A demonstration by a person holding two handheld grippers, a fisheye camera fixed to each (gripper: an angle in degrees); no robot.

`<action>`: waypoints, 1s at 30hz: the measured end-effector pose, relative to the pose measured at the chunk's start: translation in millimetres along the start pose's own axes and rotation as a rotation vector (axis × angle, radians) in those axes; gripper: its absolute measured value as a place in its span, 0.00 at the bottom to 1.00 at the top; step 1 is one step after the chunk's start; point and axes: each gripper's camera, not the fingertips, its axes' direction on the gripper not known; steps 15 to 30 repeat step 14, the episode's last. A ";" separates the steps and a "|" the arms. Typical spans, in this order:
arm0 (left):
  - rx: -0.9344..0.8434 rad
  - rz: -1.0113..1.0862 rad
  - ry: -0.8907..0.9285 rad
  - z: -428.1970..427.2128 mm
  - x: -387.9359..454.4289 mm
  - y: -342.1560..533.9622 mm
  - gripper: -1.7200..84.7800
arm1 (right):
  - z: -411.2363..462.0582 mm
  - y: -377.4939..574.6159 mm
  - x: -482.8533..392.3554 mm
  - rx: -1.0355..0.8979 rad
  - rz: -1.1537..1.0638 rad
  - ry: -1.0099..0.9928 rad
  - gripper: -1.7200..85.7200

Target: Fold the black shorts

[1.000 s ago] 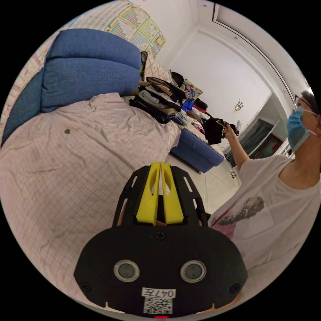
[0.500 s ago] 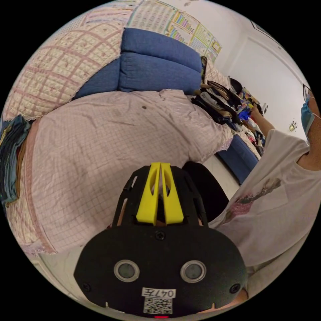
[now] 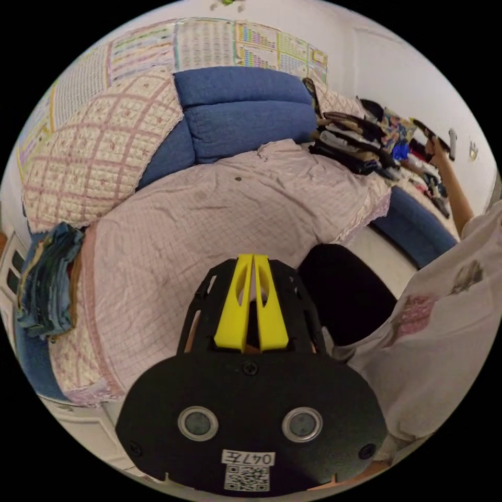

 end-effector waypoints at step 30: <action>-0.094 0.095 -0.497 -86.6 40.9 -17.8 0.01 | 136.9 -3.6 -469.9 -0.205 -0.674 -0.463 0.01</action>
